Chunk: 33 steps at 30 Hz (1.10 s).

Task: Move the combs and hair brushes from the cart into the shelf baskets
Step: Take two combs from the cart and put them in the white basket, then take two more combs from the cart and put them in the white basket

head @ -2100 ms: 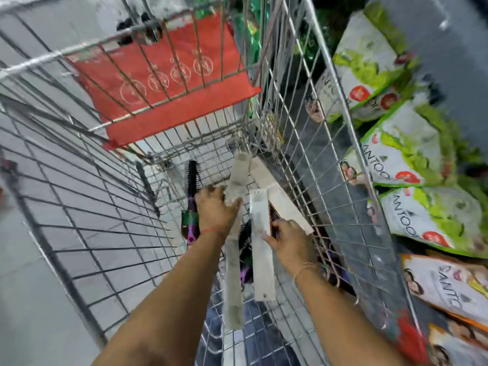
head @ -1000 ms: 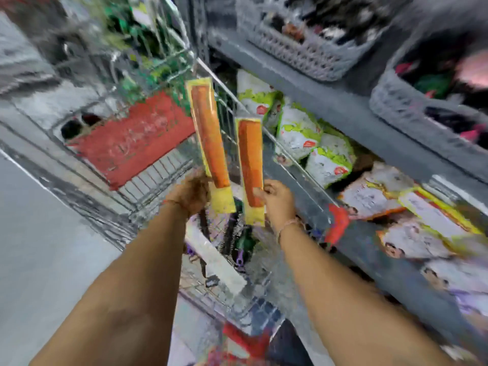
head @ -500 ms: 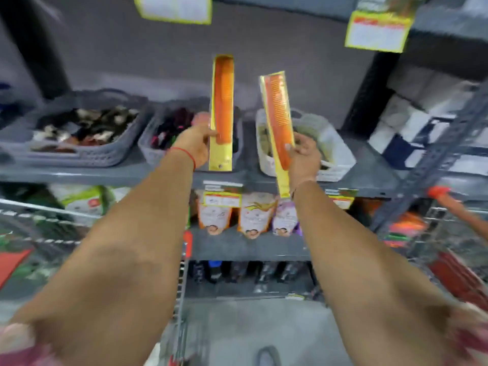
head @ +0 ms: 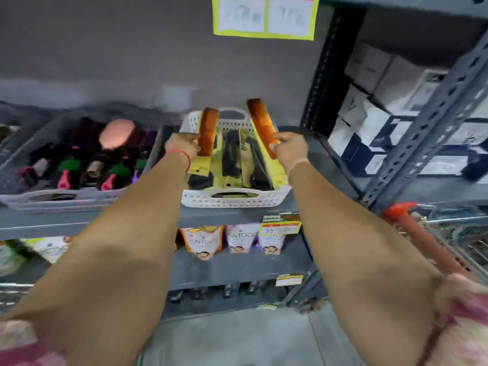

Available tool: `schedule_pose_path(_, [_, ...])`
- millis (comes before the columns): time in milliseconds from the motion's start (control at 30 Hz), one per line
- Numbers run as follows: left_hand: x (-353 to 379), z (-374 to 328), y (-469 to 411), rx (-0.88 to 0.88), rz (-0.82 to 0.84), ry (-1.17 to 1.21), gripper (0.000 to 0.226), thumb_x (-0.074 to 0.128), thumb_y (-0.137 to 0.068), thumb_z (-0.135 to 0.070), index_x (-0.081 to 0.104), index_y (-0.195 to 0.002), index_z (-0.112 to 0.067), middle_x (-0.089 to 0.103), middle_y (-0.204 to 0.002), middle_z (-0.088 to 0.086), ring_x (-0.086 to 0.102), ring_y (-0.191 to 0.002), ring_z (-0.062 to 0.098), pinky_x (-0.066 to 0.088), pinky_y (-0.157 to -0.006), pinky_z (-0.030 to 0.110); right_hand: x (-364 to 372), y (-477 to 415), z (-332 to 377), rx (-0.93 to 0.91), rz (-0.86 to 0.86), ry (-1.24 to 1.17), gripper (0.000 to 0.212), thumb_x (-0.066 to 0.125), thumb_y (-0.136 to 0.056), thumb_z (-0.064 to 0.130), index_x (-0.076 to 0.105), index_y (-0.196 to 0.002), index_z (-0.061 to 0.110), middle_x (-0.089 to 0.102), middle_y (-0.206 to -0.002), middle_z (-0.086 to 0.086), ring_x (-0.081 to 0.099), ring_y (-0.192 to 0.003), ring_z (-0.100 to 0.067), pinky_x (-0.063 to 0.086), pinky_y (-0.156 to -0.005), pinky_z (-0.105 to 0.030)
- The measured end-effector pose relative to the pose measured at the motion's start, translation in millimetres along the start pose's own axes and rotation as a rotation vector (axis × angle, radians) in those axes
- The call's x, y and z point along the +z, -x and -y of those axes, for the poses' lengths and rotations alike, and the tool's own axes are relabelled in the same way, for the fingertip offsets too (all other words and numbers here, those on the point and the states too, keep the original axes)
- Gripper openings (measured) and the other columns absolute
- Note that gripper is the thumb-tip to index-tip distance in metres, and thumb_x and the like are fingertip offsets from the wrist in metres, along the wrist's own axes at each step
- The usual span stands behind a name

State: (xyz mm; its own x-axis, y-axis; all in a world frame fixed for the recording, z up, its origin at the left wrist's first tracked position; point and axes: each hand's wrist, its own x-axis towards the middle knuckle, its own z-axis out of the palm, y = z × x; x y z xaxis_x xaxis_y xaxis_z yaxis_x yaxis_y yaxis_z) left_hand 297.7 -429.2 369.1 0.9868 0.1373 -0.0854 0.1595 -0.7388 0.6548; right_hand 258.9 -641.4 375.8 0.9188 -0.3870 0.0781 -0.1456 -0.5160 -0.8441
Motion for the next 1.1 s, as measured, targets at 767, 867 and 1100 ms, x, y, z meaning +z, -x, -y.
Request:
schedule_pose_path(767, [-221.9, 297.2, 159.8, -0.368, -0.670, 0.831, 0.039, 0.047, -0.094, -0.029, 0.045, -0.058, -0.014, 0.051, -0.031, -0.004, 0.044, -0.021, 0.002, 0.030, -0.031, 0.013, 234.7, 228.6, 195.8, -0.481, 0.463, -0.303, 0.026, 0.054, -0.085, 0.043, 0.054, -0.073, 0.021, 0.056, -0.059, -0.006, 0.055, -0.062, -0.027, 0.053, -0.069, -0.050])
schedule_pose_path(867, [-244.5, 371.6, 208.7, -0.492, -0.771, 0.878, 0.039, 0.047, -0.095, -0.025, 0.043, -0.059, -0.011, 0.048, -0.026, -0.003, 0.037, -0.014, 0.001, 0.024, -0.026, 0.006, 304.2, 286.5, 195.6, -0.488, 0.640, -0.264, 0.025, 0.053, -0.085, 0.045, 0.052, -0.071, 0.024, 0.062, -0.069, -0.011, 0.056, -0.060, -0.025, 0.055, -0.069, -0.051])
schedule_pose_path(1100, [-204.2, 501.1, 273.0, -0.924, -0.646, 0.858, 0.038, 0.042, -0.095, -0.036, 0.045, -0.064, -0.016, 0.052, -0.057, 0.007, 0.047, -0.028, 0.009, 0.029, -0.039, 0.012, 442.5, 348.0, 142.8, -0.508, 1.095, 0.044, 0.031, 0.055, -0.082, 0.047, 0.060, -0.096, 0.019, 0.069, -0.094, -0.021, 0.065, -0.073, -0.033, 0.054, -0.071, -0.060])
